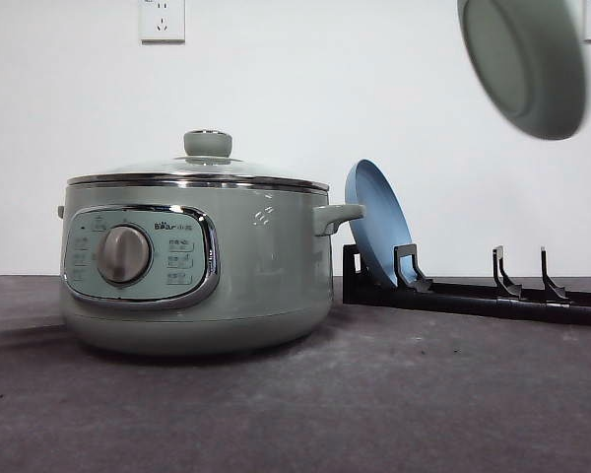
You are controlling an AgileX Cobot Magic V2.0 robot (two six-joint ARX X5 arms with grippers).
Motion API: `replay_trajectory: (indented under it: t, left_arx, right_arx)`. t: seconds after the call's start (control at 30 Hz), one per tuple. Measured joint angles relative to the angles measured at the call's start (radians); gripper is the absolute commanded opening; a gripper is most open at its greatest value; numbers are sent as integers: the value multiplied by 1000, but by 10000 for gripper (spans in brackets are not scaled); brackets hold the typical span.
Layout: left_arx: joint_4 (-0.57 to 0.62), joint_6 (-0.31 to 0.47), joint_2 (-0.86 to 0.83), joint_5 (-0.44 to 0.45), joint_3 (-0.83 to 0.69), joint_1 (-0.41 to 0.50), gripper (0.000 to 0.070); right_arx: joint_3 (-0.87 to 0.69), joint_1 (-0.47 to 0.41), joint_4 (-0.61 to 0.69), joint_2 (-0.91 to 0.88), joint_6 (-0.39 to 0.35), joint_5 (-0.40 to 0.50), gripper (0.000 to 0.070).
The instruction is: Transfer potato from steamer to green plate
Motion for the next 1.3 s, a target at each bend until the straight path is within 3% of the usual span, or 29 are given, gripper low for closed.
replay_trajectory:
  t: [0.1,0.23,0.4,0.53,0.7,0.93,1.3]
  left_arx:
    - [0,0,2,0,0,0,631]
    - [-1,0,14,0,0,-11,631]
    - [-3,0,21,0,0,-24,631]
    - [-5,0,26,0,0,-24,631]
    - [-26,0,31,0,0,-24,631]
    - [-48,0,31,0,0,-25,631]
    - [-50,0,31,0,0,-25,631]
  right_arx:
    - [0,98,-141,-42,-69,140,4]
    - [-13,241,-227,-79,-102,283,4]
    - [-89,423,-287,-131,-102,457,4]
    - [-184,528,-279,-154,-62,559,4]
    - [-330,620,-234,-164,20,609,4]
    - [-547,716,-81,-163,126,613,4]
    - [-655,759,70,-57,197,613,4]
